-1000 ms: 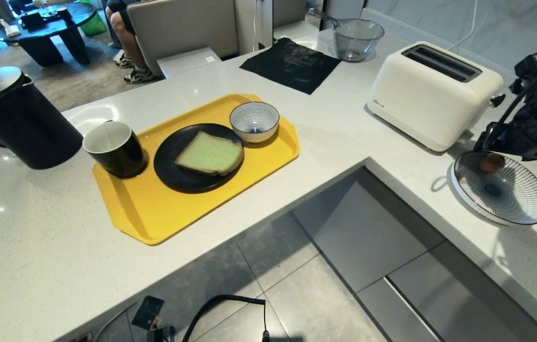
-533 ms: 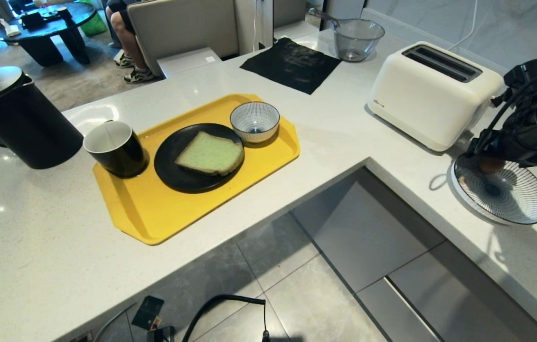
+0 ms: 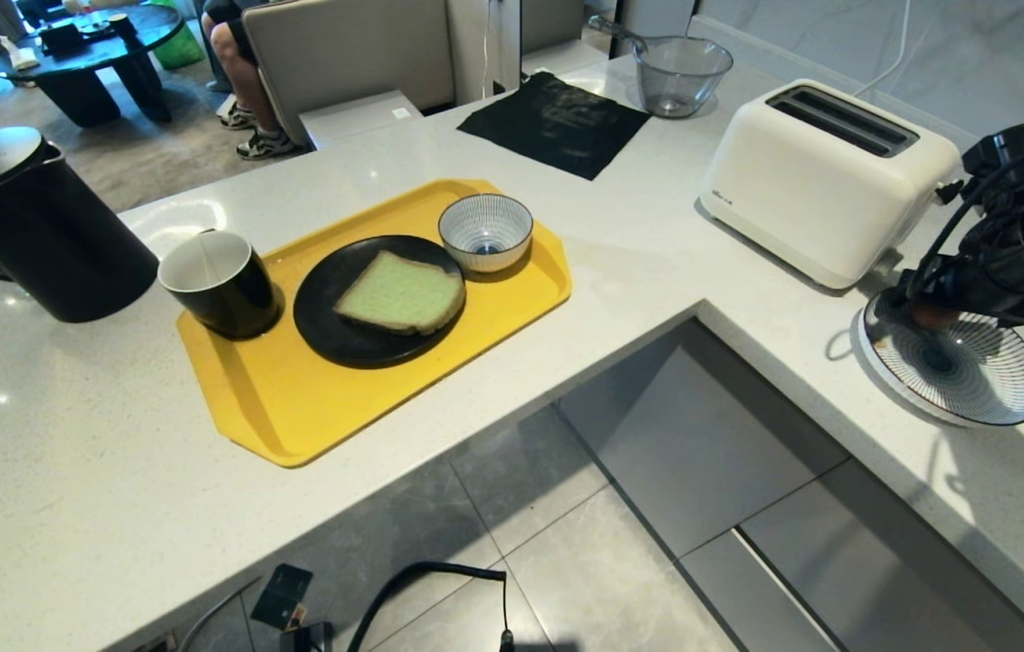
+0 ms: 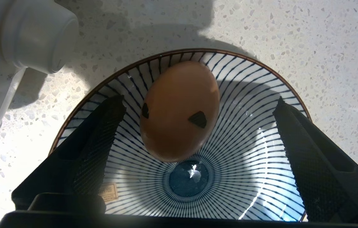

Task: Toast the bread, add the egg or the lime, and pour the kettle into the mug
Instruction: Pick up the egg

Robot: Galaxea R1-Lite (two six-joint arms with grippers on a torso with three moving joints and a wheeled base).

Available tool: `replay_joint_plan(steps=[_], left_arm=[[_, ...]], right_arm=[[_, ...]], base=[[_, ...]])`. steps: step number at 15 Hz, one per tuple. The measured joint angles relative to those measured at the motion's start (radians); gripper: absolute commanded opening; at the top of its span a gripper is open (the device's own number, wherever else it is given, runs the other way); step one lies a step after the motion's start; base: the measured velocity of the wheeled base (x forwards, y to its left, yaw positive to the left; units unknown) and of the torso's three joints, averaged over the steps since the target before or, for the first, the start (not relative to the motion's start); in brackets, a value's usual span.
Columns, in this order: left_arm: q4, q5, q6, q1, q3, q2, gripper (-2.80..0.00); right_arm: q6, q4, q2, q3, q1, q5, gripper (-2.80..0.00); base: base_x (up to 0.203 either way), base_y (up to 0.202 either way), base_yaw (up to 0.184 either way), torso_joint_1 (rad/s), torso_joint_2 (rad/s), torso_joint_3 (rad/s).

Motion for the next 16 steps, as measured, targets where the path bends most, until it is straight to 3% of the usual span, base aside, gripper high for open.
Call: replay_joint_plan(steps=[6, 7, 16], left_arm=[[0.0, -0.001, 0.0, 0.0, 0.0, 0.0, -2.8], [0.0, -0.001, 0.0, 0.0, 0.0, 0.0, -2.8], [0.0, -0.001, 0.0, 0.0, 0.0, 0.0, -2.8]], right_arm=[[0.001, 0.0, 0.005, 0.0, 0.0, 0.004, 0.0], [0.001, 0.0, 0.005, 0.0, 0.0, 0.005, -2.8], [0.001, -0.001, 0.009, 0.0, -0.004, 0.038, -2.8]], base=[[0.0, 0.0, 0.0, 0.0, 0.0, 0.0], [0.0, 0.0, 0.0, 0.0, 0.0, 0.0], [0.0, 0.0, 0.0, 0.0, 0.0, 0.0]])
